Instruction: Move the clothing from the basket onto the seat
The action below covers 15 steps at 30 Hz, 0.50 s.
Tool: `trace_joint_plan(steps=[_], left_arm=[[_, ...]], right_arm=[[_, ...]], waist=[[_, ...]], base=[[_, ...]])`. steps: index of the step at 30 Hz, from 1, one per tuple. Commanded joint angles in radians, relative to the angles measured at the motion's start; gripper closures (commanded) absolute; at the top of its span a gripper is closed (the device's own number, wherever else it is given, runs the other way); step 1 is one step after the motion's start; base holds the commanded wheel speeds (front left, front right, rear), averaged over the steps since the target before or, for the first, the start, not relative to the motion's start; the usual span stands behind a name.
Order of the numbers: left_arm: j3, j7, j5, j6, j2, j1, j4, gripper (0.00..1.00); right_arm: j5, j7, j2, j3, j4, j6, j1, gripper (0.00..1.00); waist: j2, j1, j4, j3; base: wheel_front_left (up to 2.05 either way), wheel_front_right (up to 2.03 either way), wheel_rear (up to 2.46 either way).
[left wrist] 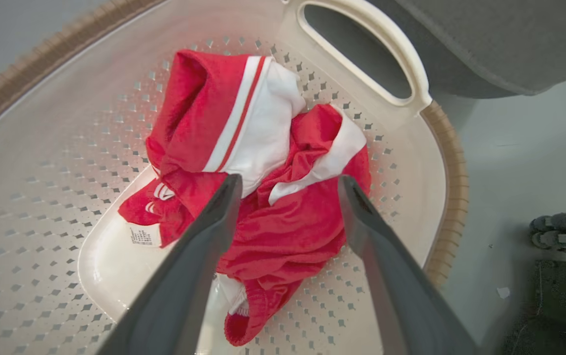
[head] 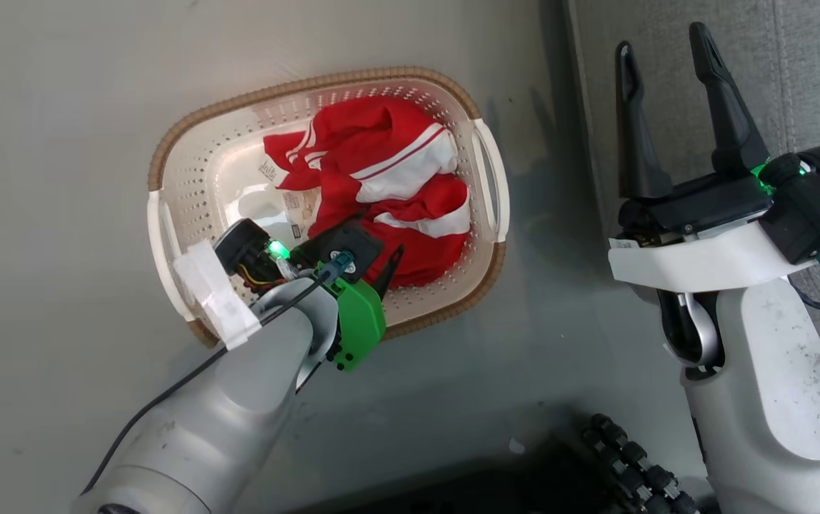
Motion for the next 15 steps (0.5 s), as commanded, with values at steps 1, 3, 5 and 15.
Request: trace_joint_plan(steps=[1, 3, 5, 15], left_arm=[[-0.007, 0.012, -0.015, -0.003, 0.007, -0.033, 0.022, 0.00], [-0.011, 0.024, -0.022, -0.003, 0.007, -0.061, 0.055, 0.00], [-0.014, 0.034, -0.028, 0.001, 0.007, -0.085, 0.090, 0.00], [0.003, 0.045, -0.056, 0.030, 0.015, -0.191, 0.237, 0.00]], right_arm=[[0.008, -0.003, 0.000, 0.005, -0.011, 0.000, -0.019, 0.00], [0.011, -0.003, 0.000, 0.009, -0.022, 0.000, -0.023, 0.00], [0.016, -0.003, 0.000, 0.013, -0.030, 0.000, -0.024, 0.00], [0.039, -0.003, 0.000, 0.031, -0.060, 0.000, -0.031, 0.00]], waist=[[-0.0001, -0.0001, -0.035, 0.104], [-0.0001, -0.0001, -0.040, 0.130], [-0.0001, -0.0001, -0.044, 0.153], [-0.0001, -0.0001, -0.071, 0.243]], base=[[0.00, 0.00, 0.00], [0.00, 0.00, 0.00], [0.00, 0.00, 0.00], [0.00, 0.00, 0.00]])
